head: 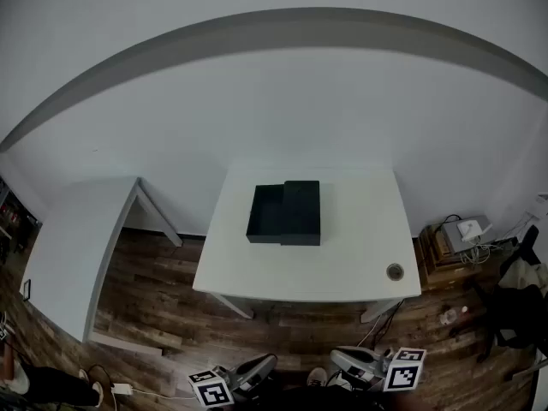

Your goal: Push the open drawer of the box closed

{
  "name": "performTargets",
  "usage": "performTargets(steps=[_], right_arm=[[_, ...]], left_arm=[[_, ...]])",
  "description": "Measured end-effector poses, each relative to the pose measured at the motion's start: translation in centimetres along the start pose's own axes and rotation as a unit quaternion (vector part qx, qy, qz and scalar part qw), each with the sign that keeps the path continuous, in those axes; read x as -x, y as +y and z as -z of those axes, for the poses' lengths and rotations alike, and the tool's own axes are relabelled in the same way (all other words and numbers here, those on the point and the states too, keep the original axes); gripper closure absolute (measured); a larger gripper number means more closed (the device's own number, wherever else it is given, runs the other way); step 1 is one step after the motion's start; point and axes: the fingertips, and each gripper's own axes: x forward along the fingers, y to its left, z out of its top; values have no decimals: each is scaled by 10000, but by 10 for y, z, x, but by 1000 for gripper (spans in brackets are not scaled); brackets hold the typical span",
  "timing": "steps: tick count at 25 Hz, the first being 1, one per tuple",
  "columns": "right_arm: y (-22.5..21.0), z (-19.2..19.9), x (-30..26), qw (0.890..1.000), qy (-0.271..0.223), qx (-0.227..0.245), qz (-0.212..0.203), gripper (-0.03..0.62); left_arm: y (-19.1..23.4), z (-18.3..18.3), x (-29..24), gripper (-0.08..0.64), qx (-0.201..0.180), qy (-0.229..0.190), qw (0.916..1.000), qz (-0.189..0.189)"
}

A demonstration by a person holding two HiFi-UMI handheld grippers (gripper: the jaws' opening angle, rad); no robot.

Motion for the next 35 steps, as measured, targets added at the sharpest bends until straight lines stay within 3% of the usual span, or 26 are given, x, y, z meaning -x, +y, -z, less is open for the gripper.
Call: performTargets(steps=[17, 35], right_arm=[[6, 3, 1, 10000, -22, 48, -47, 589], [-28, -49, 23, 9984, -539, -12, 193, 578]], left_arm=[[-3, 1, 5, 560, -38, 3, 10000, -51], [-12, 1, -24, 560, -6, 70, 10000, -10]])
